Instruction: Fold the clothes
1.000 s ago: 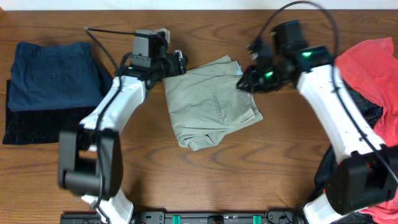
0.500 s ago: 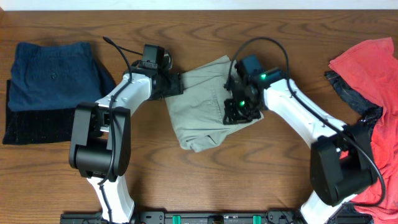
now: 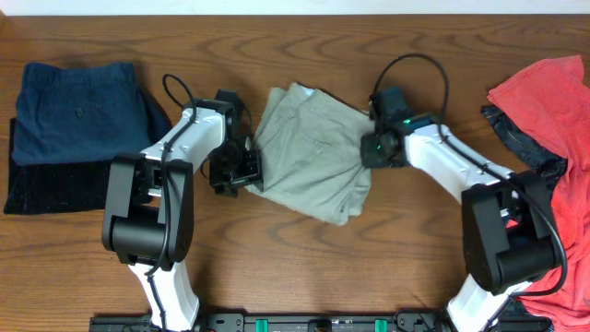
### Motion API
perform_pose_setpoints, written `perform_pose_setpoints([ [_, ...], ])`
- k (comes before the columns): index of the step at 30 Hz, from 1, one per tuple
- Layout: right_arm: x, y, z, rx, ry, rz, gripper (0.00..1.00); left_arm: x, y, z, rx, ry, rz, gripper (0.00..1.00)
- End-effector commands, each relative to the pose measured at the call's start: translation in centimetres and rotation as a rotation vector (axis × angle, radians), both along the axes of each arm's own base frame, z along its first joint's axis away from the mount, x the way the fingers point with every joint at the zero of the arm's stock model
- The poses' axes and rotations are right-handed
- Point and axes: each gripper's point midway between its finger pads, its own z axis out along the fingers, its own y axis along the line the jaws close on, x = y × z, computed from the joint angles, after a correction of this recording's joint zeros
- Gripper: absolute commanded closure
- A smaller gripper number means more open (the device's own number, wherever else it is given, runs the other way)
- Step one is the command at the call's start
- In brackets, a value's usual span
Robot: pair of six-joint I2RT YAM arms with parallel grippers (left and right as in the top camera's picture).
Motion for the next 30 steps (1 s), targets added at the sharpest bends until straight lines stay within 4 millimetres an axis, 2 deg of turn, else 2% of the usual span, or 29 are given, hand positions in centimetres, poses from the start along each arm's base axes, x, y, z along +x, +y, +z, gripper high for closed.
perform_pose_setpoints([
  [1,2.1,-0.7,2.1,-0.006,-0.048,-0.021,0.59,0.7,-0.5,2.7,-0.043,-0.097,-0.02,0.33],
  [2,2.1,-0.3,2.8,0.01,-0.039,-0.003,0.58,1.5,-0.6,3.5,-0.052,-0.149,-0.028,0.31],
  [5,1.4,-0.3,4.7,0.012,-0.01,0.006,0.5,4.7,-0.4,6.2,-0.038,-0.356,-0.045,0.01],
  [9,0.1,-0.7,6.9,0.003,0.024,0.006,0.39,8.7,-1.0,8.3,-0.063,-0.586,-0.132,0.02],
  [12,-1.2,-0.7,8.3,0.018,0.04,0.008,0.35,10.4,-1.1,8.0,-0.066,-0.641,-0.145,0.02],
  [14,-2.0,-0.9,9.1,0.016,0.046,0.007,0.34,11.1,-1.0,7.1,-0.063,-0.65,-0.162,0.02],
  [17,-2.9,-1.2,10.3,0.016,0.046,0.007,0.33,11.8,-0.9,5.5,-0.075,-0.64,-0.165,0.03],
  [22,-4.1,-1.5,12.0,0.019,0.036,0.007,0.32,11.7,-2.4,3.1,-0.206,-0.596,-0.193,0.02],
  [25,-4.4,-1.6,12.7,0.023,0.021,0.007,0.31,11.2,-3.3,1.9,-0.267,-0.559,-0.206,0.02],
  [28,-4.5,-1.7,13.1,0.024,0.015,0.007,0.3,10.2,-5.1,1.8,-0.383,-0.516,-0.207,0.02],
  [30,-4.6,-1.7,13.0,0.023,0.02,0.007,0.3,9.4,-5.8,1.6,-0.424,-0.484,-0.208,0.1],
])
